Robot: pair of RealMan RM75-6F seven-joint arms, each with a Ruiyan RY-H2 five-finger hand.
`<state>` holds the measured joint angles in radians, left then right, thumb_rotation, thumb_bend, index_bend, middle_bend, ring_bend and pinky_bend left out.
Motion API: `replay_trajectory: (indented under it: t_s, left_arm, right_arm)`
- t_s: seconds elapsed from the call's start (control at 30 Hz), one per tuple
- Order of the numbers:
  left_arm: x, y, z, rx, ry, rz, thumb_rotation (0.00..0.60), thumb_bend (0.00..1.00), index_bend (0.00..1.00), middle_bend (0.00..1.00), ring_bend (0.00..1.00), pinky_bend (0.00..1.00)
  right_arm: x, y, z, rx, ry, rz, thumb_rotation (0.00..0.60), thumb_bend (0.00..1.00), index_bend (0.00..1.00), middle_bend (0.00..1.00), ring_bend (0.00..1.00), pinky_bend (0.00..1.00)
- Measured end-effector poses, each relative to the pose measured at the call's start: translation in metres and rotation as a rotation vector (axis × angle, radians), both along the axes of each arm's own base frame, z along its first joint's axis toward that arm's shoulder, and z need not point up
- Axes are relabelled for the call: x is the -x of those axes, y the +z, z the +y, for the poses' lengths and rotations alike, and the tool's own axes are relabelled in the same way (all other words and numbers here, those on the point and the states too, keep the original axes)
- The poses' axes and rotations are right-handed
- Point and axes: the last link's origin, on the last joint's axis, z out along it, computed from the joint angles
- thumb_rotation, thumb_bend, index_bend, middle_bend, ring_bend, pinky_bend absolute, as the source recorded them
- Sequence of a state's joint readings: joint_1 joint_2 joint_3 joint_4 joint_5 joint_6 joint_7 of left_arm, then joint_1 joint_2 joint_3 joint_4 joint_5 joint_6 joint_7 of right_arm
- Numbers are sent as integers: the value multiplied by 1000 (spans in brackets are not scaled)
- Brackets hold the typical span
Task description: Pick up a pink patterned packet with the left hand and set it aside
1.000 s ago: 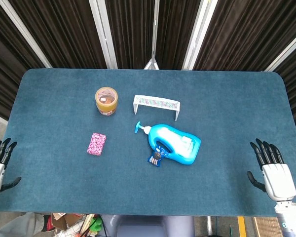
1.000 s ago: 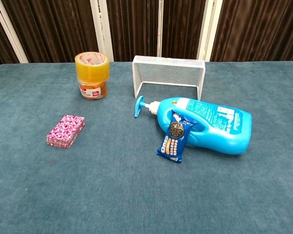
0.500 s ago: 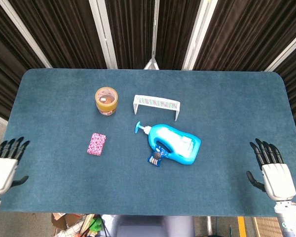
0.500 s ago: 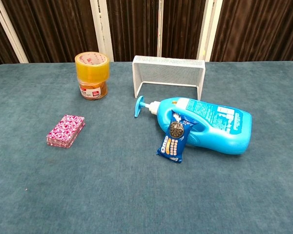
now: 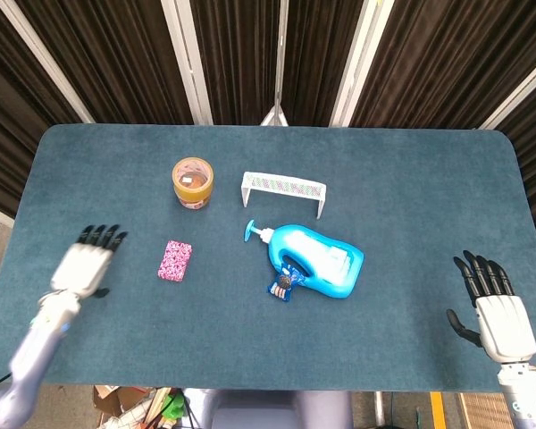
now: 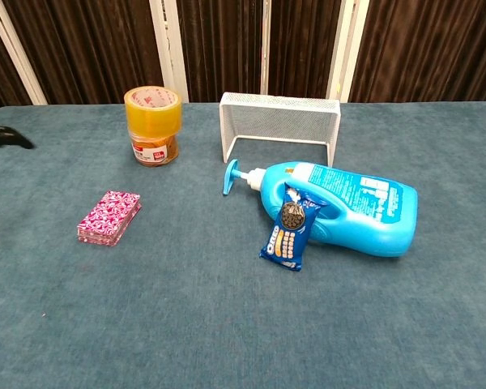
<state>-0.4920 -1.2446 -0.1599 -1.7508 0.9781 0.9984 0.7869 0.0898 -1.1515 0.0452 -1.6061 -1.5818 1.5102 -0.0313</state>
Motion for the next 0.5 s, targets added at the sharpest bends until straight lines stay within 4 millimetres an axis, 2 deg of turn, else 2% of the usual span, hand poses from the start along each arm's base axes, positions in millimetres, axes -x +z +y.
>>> replay_trajectory:
  t_s: [0.17, 0.5]
  left_arm:
    - [-15, -29, 21, 36, 21, 32, 600, 153, 1, 0, 0, 0]
    - [-45, -77, 44, 95, 44, 49, 600, 185, 60, 0, 0, 0]
  right_arm:
    - [0, 1, 0, -2, -1, -9, 600, 363, 0, 0, 0, 87]
    - [0, 1, -1, -6, -3, -22, 600, 363, 0, 0, 0, 87]
